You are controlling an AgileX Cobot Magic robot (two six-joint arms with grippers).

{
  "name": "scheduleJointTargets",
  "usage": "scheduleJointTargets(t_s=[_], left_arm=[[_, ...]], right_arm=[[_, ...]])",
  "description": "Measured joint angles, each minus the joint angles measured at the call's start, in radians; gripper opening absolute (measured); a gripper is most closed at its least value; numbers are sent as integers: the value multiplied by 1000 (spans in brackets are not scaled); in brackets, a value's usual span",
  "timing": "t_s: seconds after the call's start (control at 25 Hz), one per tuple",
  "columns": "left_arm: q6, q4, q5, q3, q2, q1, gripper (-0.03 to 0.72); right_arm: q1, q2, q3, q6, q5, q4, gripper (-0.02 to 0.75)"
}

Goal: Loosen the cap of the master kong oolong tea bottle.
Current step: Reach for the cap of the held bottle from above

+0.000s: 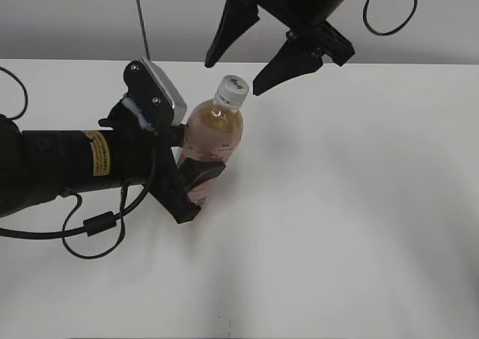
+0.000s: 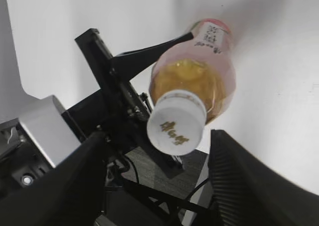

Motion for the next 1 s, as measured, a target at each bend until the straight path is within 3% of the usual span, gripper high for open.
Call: scheduleJointTargets(t_s=[0.68, 1.0], left_arm=[[0, 0, 2, 0, 0, -1, 389], [0, 0, 2, 0, 0, -1, 389]], right_arm=[[8, 29, -3, 20, -16, -51, 479], [8, 42, -3, 20, -21, -47, 405]])
